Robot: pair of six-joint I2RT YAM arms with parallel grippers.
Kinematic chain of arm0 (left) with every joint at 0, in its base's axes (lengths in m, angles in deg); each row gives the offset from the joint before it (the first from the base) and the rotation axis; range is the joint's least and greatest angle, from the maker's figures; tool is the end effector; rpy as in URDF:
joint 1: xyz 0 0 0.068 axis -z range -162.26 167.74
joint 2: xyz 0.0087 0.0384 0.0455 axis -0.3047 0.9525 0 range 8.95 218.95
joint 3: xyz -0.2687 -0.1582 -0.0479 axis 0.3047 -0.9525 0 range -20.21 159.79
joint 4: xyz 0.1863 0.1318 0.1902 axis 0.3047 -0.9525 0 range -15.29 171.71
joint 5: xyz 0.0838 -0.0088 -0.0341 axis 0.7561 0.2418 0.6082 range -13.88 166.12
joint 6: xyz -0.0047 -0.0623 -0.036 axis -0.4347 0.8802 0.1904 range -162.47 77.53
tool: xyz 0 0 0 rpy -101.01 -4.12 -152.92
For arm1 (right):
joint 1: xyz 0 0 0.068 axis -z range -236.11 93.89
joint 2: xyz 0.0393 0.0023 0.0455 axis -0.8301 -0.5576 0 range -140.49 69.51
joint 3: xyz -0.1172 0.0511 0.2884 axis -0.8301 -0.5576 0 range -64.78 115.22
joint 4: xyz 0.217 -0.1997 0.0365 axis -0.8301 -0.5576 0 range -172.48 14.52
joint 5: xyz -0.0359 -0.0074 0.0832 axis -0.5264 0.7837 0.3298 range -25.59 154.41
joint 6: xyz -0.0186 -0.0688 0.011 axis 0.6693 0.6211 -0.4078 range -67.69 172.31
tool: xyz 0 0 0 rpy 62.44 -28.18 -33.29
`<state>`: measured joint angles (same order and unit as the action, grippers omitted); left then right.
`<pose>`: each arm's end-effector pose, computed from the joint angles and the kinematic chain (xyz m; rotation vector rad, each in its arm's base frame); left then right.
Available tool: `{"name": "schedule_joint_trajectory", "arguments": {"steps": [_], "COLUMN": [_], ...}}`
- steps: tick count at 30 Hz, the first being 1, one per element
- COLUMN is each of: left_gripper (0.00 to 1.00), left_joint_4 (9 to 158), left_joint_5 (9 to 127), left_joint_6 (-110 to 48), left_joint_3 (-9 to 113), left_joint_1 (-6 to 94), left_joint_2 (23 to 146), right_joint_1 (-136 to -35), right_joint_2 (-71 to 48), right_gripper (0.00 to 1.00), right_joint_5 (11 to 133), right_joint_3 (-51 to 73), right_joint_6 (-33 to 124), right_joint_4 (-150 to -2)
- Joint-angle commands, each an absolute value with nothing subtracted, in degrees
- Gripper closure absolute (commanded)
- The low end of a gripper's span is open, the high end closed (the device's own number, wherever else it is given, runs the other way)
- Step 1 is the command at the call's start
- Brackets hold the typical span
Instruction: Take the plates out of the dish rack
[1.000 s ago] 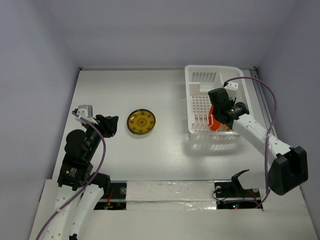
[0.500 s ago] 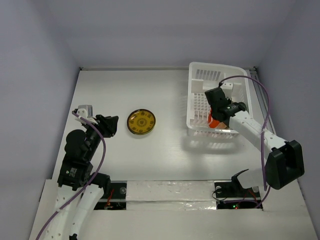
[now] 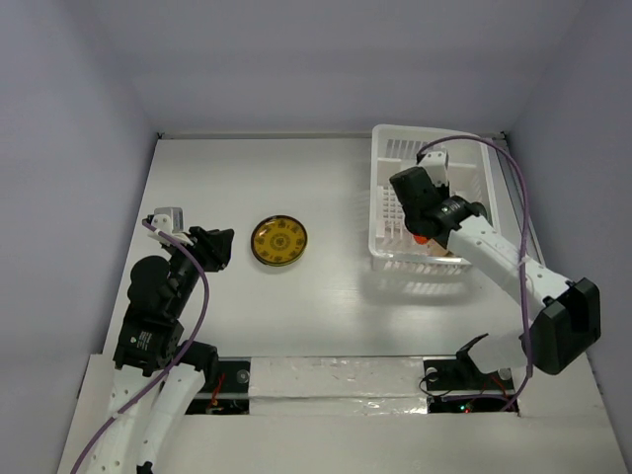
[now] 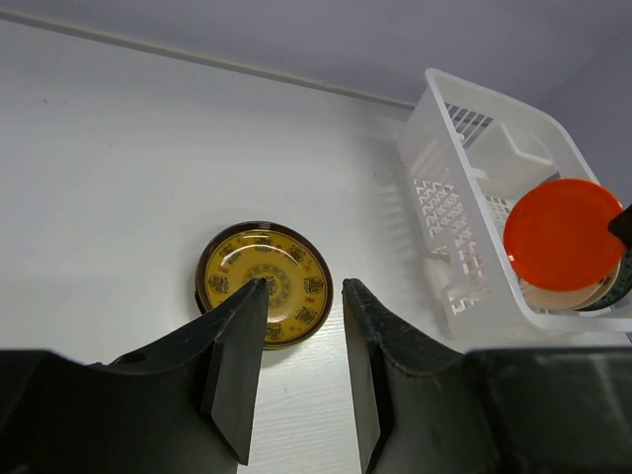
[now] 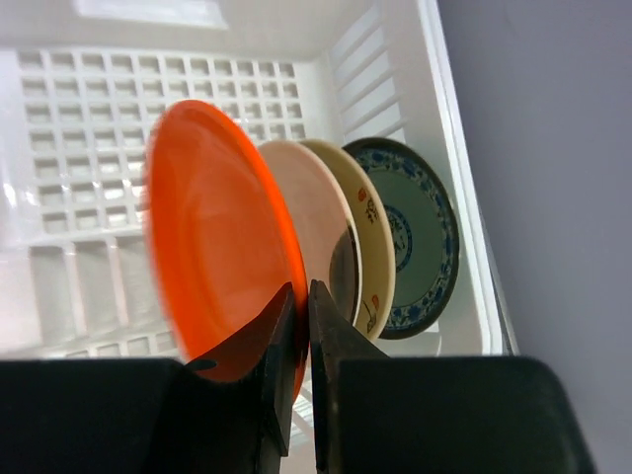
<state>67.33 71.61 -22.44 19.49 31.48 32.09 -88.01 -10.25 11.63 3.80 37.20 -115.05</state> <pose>0.1194 -0.0341 0.3777 -0.0218 1.5563 -0.5279 0.3002 0.1309 0.3353 0.0608 2.1246 -0.6546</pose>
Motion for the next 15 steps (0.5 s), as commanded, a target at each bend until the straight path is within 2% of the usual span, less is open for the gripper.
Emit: {"name": "schedule_joint_trajectory", "arguments": {"steps": [1, 6, 11, 12, 15], "left_gripper": [0.67, 0.67, 0.67, 0.67, 0.67], "left_joint_4": [70.4, 70.3, 70.4, 70.4, 70.2], "left_joint_5": [70.8, 70.8, 70.9, 70.9, 71.3], "left_joint_6": [-22.6, -22.6, -22.7, -22.6, -22.6], "left_joint_3": [20.1, 20.1, 20.1, 20.1, 20.1], "left_joint_1": [31.1, 31.1, 31.1, 31.1, 31.1], "left_joint_2": [32.2, 32.3, 32.6, 32.7, 32.8], "right_joint_1": [-90.3, -94.8, -100.7, -101.2, -102.4], "right_joint_2": [-5.6, -0.8, 3.7, 3.4, -1.9], "right_gripper": [1.00, 1.00, 1.00, 1.00, 1.00], "right_joint_5": [6.2, 6.4, 25.1, 32.7, 42.9], "right_joint_3": [9.3, 14.1, 9.0, 6.6, 4.7], "right_joint_6": [37.9, 34.7, 34.1, 32.5, 29.0], "right_joint_4": [-114.7, -115.9, -98.5, -92.6, -84.7]}}
